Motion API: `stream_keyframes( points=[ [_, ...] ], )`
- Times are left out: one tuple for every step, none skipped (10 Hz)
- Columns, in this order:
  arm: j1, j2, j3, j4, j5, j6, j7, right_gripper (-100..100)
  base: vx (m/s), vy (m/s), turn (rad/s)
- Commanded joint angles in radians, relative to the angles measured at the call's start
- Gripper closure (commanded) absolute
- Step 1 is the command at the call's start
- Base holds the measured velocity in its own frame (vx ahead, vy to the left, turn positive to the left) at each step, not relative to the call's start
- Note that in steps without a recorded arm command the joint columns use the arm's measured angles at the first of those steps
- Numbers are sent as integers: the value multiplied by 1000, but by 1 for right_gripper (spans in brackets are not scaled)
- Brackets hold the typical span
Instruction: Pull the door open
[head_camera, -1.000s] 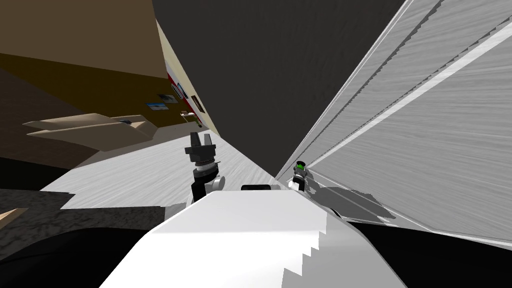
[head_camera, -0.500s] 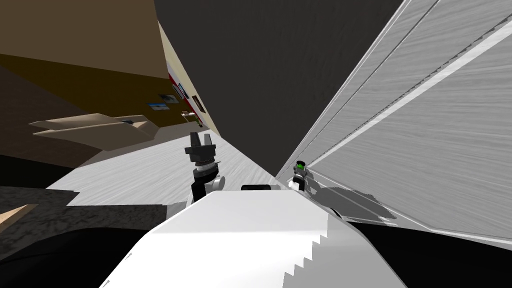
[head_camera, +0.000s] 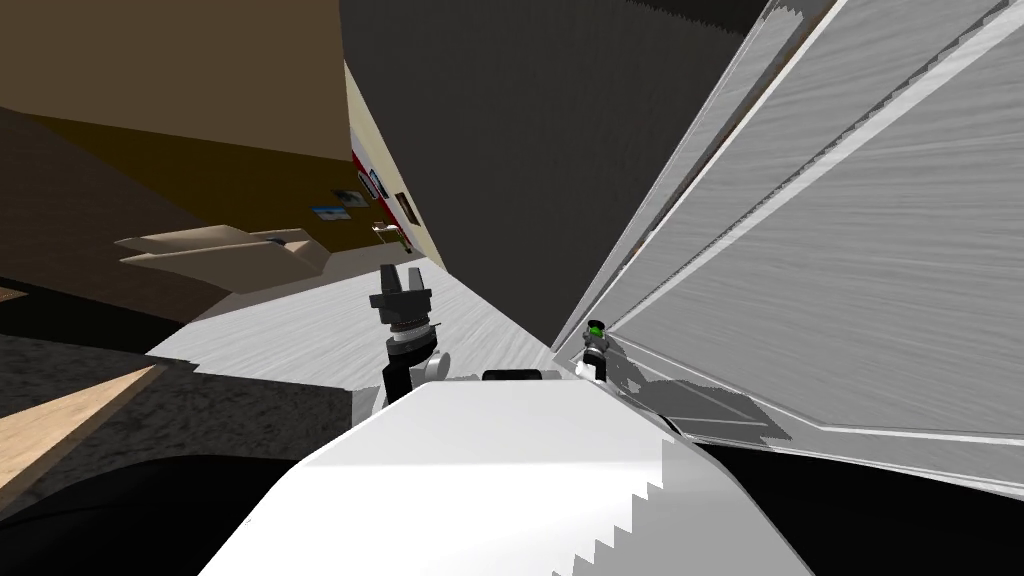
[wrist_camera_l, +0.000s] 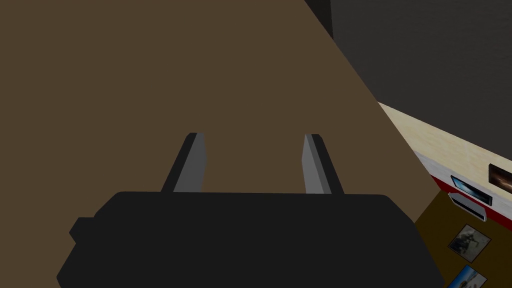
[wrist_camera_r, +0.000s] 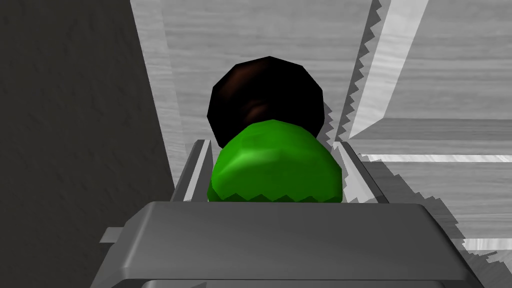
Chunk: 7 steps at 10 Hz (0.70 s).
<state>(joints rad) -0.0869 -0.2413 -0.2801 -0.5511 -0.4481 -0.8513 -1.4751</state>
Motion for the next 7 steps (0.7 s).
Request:
stream_keyframes(
  points=[
    [0,1,24,-13,15,8,-15,100,-236,-6,85],
    [-1,1,40,-18,26,12,-25,100,-289,-31,90],
    [-1,1,54,-22,34,15,-34,100,-274,0,96],
    [-2,0,63,-25,40,17,-40,100,-239,-7,58],
    [1,-1,55,-26,35,19,-34,100,-104,-4,29],
    [5,0,76,-30,48,22,-47,100,-155,4,70],
    [6,-1,85,-32,54,22,-54,100,-225,12,67]
  ],
)
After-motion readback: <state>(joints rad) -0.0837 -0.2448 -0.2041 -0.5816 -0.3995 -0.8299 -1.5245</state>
